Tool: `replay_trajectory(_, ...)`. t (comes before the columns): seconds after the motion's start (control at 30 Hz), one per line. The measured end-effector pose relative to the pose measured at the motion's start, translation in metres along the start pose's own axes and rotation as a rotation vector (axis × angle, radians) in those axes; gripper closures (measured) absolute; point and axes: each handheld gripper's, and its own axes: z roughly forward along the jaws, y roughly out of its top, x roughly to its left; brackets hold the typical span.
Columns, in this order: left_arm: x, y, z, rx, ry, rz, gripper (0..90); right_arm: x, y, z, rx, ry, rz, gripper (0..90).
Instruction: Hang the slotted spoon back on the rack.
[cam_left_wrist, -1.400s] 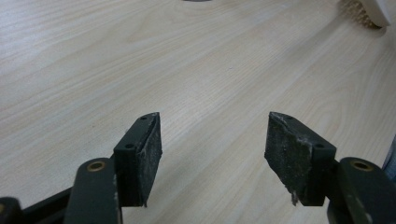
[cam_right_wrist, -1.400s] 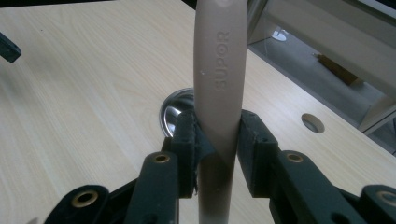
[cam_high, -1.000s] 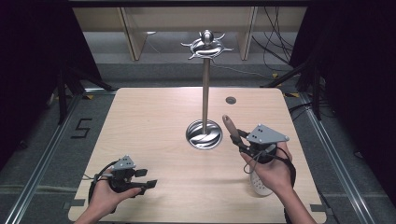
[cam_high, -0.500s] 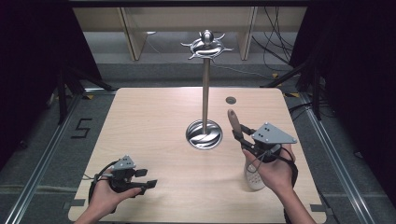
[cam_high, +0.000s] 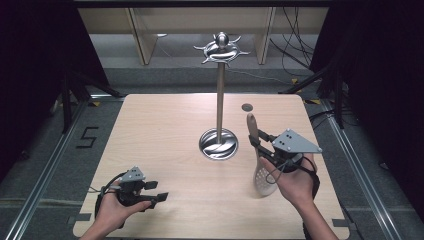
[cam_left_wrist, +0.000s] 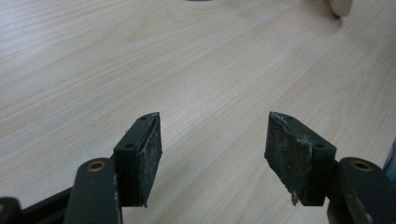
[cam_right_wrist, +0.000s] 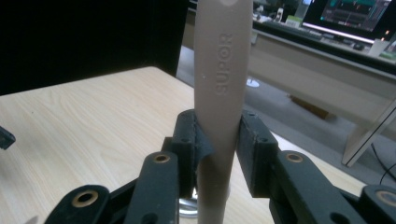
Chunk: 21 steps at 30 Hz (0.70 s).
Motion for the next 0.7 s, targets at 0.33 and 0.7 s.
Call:
replay_trajectory(0.33, 0.000, 0.000, 0.000, -0.001, 0.000, 0.000, 35.6, 0.005, 0.017, 0.002, -0.060, -0.009, -0.018, 70.7)
replay_trajectory(0.7, 0.000, 0.000, -0.001, -0.005, 0.000, -0.004, 35.6, 0.010, 0.030, 0.010, -0.080, -0.004, -0.010, 70.6)
